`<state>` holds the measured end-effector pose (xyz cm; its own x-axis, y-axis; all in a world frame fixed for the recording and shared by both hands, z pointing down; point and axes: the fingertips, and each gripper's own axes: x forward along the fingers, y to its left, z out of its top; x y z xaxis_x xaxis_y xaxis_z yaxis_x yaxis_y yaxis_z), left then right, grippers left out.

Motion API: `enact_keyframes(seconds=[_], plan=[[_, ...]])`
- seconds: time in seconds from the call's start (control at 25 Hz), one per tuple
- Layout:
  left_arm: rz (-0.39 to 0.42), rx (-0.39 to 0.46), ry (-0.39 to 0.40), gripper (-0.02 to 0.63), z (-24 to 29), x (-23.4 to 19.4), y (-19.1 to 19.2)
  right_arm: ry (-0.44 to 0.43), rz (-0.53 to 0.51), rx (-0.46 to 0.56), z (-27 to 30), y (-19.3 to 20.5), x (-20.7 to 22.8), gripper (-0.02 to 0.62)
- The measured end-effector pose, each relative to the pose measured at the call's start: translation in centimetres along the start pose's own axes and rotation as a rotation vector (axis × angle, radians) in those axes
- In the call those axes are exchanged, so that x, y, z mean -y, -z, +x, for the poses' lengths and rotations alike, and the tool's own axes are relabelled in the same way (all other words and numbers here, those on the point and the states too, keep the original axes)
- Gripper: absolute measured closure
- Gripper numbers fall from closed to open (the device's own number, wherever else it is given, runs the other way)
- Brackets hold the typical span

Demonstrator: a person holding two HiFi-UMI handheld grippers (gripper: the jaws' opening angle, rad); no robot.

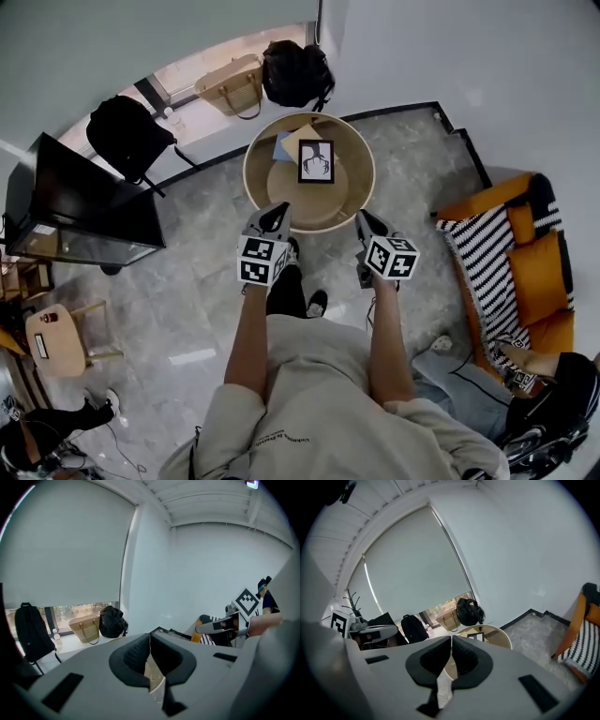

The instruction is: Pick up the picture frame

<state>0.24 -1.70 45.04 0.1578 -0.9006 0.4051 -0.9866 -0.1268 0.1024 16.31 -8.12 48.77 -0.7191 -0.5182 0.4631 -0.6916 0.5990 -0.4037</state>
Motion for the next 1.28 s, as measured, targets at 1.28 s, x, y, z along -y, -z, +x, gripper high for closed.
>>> enact_keyframes(seconds=[1.28], plan=[[-0.26,-0.328,0.205,0.586,25.3,-17.0,12.6,-0.03,0.271,-0.254,26.5,2.7,9.3,0.561]])
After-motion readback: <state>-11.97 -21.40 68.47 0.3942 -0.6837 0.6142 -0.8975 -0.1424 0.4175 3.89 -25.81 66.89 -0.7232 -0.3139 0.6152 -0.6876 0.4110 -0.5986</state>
